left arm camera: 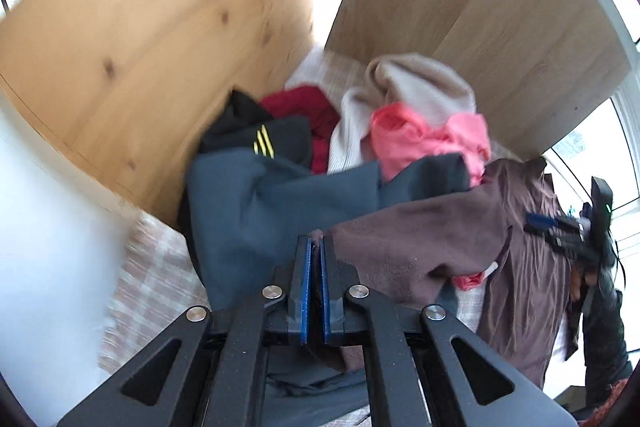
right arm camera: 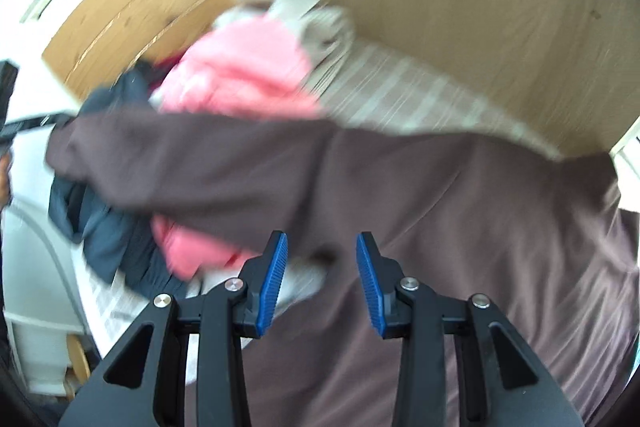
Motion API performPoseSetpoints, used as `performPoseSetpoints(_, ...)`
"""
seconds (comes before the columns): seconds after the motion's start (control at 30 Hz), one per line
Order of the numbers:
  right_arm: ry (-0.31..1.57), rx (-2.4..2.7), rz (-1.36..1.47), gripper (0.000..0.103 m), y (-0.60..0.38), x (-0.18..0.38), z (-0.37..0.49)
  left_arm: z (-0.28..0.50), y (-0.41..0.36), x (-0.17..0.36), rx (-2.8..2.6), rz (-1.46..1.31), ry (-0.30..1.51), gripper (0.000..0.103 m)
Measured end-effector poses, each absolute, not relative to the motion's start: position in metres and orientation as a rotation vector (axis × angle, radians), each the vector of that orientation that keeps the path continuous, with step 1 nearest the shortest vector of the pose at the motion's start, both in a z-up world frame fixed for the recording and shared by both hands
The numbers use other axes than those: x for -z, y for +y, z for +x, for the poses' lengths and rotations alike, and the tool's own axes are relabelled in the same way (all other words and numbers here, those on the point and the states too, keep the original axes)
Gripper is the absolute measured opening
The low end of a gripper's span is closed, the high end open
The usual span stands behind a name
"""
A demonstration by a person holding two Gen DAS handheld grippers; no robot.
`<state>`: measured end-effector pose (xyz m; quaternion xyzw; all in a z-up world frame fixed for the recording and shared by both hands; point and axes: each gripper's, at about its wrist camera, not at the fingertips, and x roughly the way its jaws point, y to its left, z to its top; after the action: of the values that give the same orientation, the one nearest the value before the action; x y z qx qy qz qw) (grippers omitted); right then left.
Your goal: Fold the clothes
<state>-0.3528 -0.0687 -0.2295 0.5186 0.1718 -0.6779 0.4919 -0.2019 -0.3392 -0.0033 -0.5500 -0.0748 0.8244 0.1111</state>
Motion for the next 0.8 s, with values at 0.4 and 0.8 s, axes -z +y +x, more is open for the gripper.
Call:
performPoseSetpoints(0.4,0.689,1.737,1.253,0.036,-0.131,0.295,-0.412,-0.203,-0.350,-0.084,-2.590,-1.526,-0.124,0.004)
performPoseSetpoints(0.8,0.639,1.664,0.996,0.036,-0.137,0.216,-0.344,-0.260,-0.363,-0.004,-2.553,-1.837,-0.002,0.021)
